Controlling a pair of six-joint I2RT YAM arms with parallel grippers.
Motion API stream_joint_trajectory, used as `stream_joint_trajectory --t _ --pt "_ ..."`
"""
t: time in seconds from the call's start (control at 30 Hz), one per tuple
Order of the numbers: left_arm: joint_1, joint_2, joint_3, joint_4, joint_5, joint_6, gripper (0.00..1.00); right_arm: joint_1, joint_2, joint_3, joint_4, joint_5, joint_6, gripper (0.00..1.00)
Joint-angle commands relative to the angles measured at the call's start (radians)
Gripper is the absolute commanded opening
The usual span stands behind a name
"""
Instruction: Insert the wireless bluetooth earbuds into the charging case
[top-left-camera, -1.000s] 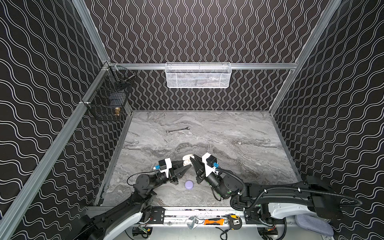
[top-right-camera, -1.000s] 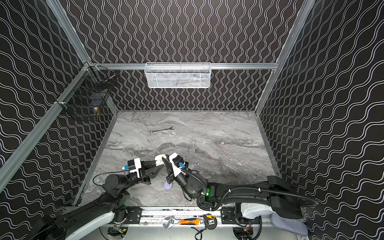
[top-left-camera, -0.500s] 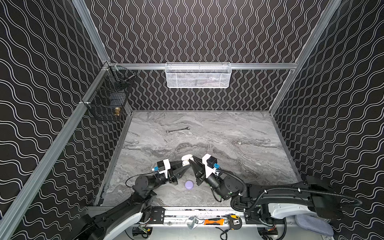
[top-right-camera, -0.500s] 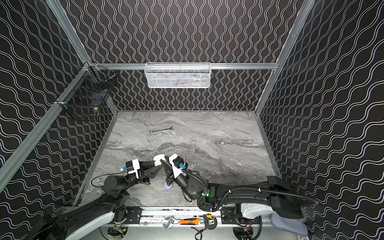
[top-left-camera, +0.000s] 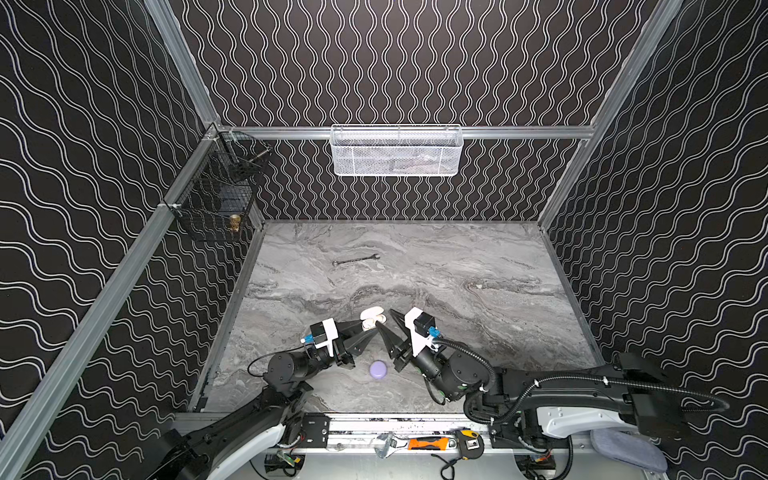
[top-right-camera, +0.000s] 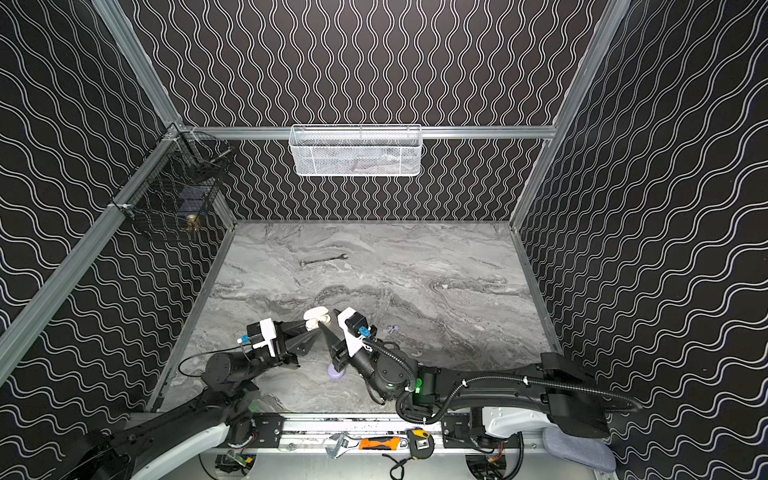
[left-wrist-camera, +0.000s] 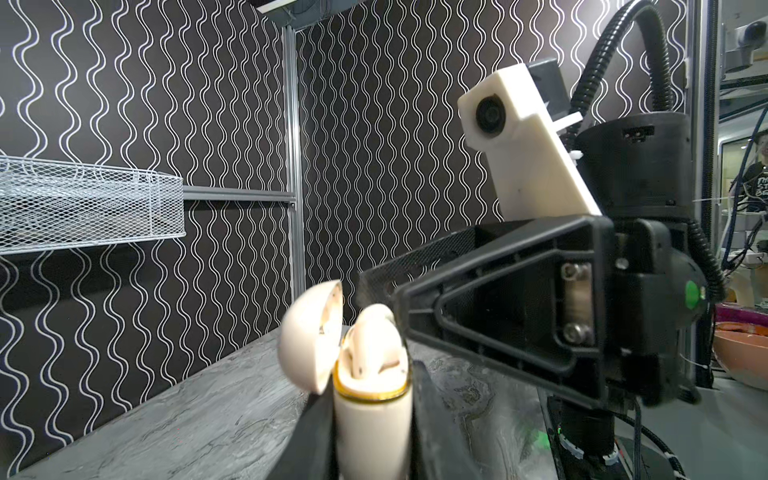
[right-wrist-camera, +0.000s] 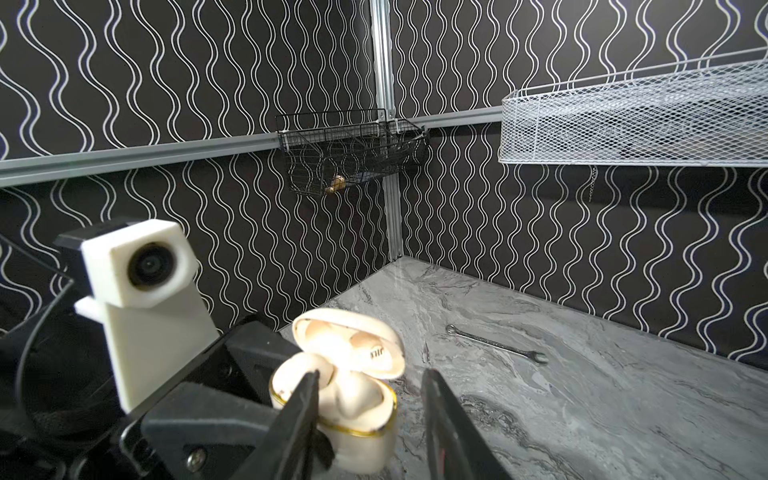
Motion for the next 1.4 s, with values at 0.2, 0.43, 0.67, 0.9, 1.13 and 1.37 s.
stream_joint_trajectory --t 0.2,0.43,0.67,0.9,1.13,1.37 --pt "0.001 0.02 0.012 0.039 0.006 0.038 0.0 0.006 -0.138 0.081 -0.205 0.018 0.063 0.47" --pt "-0.001 0.072 0.03 0.054 0.058 0.048 0.0 -0.275 -0.039 0.406 -0.814 -0.146 0.392 0.37" --pt "-0.006 0.141 0.049 0.108 0.112 0.037 0.0 -0.403 0.094 0.502 -0.97 -0.394 0.389 0.37" --pt "-0.006 0.159 0.054 0.104 0.118 0.042 0.0 -0.403 0.121 0.482 -0.903 -0.609 0.324 0.35" --pt "-0.006 0.149 0.059 0.083 0.118 0.043 0.0 -0.397 0.062 0.409 -0.775 -0.772 0.293 0.33" --pt "-0.007 0.164 0.065 0.092 0.125 0.033 0.0 -0.38 -0.022 0.326 -0.631 -0.873 0.283 0.33"
